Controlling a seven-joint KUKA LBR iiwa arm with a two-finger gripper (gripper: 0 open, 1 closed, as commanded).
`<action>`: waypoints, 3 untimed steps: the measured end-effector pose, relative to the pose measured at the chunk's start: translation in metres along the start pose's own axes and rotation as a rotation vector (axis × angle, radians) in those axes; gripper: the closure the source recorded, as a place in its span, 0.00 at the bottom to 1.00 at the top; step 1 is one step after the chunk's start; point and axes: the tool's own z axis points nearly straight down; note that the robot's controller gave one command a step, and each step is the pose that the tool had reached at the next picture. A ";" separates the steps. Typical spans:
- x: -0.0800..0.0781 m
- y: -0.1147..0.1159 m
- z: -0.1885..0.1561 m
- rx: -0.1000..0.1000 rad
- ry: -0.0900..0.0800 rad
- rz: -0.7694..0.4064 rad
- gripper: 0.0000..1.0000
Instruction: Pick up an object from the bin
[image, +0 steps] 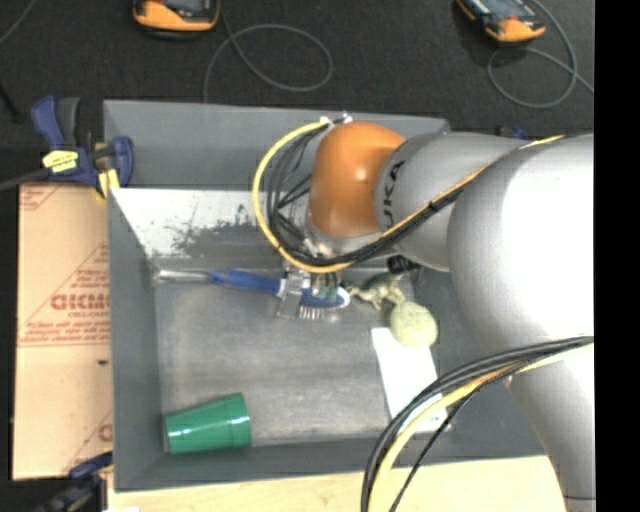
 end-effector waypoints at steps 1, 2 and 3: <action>0.001 0.000 -0.002 0.001 0.002 0.000 1.00; 0.001 -0.001 -0.012 0.001 0.006 0.001 1.00; 0.002 -0.001 -0.026 0.002 0.008 0.001 1.00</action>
Offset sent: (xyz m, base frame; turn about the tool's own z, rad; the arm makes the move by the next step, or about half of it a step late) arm -0.0001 -0.0001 0.0399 0.0000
